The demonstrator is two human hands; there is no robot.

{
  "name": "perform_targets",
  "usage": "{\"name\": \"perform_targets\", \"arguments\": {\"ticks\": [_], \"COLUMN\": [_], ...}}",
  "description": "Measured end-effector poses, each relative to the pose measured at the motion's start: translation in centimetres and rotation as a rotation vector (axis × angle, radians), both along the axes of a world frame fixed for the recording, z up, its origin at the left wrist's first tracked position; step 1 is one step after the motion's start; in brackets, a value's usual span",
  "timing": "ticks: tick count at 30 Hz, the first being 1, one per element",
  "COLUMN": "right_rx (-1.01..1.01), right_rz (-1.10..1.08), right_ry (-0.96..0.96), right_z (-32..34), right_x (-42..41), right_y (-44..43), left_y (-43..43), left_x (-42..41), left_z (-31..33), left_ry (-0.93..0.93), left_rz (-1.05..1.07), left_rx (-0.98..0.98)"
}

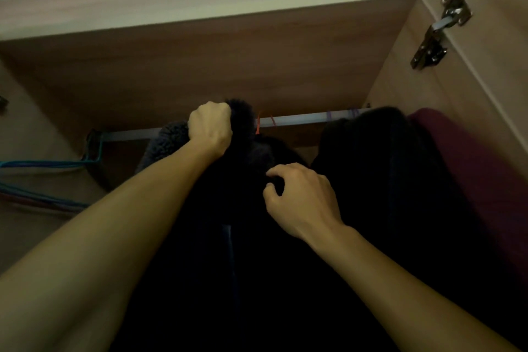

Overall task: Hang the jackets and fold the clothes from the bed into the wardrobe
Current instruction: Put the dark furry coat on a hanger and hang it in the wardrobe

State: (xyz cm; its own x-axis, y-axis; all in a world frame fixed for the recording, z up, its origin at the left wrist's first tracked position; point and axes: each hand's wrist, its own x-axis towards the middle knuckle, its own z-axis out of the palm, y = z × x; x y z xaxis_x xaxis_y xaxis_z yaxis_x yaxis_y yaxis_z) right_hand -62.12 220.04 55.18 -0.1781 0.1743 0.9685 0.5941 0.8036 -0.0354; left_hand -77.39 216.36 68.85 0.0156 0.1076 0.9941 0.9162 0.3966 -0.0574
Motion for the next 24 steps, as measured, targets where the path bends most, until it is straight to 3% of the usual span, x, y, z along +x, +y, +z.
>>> {"name": "perform_targets", "arguments": {"ticks": [17,24], "right_rx": [0.005,0.02], "right_rz": [0.001,-0.023], "right_ry": [0.005,-0.004], "right_z": [0.2,0.1], "right_x": [0.1,-1.4], "right_y": [1.2,1.1], "left_y": [0.8,1.6], "left_x": [-0.1,1.2], "left_z": [2.3,1.8], "left_ry": [-0.118,-0.063], "left_rz": [0.048,0.09], "left_rx": [0.073,0.075]}}
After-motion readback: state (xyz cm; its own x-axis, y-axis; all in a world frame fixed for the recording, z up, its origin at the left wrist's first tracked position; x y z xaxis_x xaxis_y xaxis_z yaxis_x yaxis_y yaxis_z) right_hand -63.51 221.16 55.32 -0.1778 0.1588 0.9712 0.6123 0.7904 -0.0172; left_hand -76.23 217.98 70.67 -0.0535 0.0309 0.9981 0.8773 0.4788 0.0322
